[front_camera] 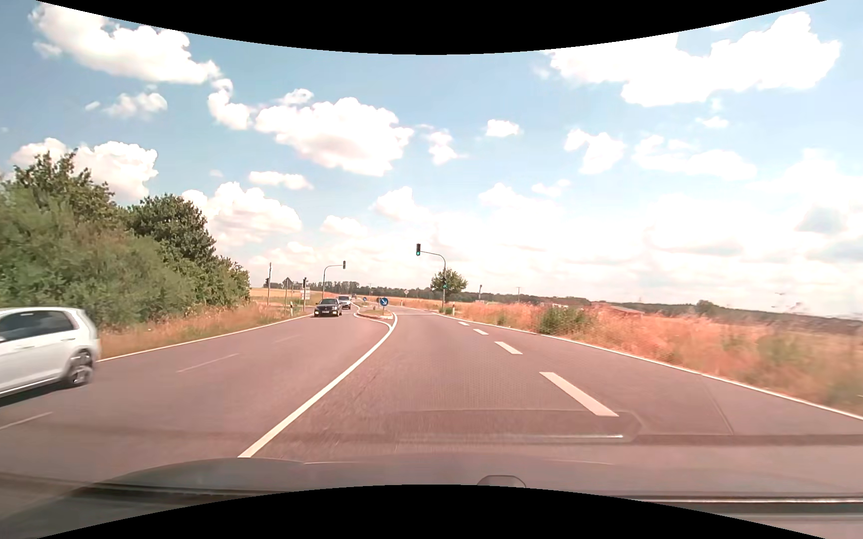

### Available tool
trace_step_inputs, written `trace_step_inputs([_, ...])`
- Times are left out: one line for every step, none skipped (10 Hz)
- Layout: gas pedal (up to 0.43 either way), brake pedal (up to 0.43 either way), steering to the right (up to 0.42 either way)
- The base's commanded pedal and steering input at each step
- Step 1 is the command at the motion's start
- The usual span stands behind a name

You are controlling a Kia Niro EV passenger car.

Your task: Follow the waypoints while adhering to traffic rules and regulations

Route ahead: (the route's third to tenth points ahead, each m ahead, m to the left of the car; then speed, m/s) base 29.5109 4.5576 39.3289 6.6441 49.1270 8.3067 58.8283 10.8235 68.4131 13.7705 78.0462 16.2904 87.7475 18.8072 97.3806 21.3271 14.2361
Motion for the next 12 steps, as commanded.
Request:
trace_step_inputs([0.0, 0.0, -0.024])
trace_step_inputs([0.0, 0.0, -0.024])
trace_step_inputs([0.0, 0.0, -0.024])
trace_step_inputs([0.0, 0.0, -0.024])
trace_step_inputs([0.0, 0.0, -0.024])
trace_step_inputs([0.0, 0.0, -0.024])
trace_step_inputs([0.028, 0.0, -0.024])
trace_step_inputs([0.059, 0.0, -0.024])
trace_step_inputs([0.079, 0.0, -0.024])
trace_step_inputs([0.087, 0.0, -0.024])
trace_step_inputs([0.098, 0.0, -0.024])
trace_step_inputs([0.11, 0.0, -0.024])
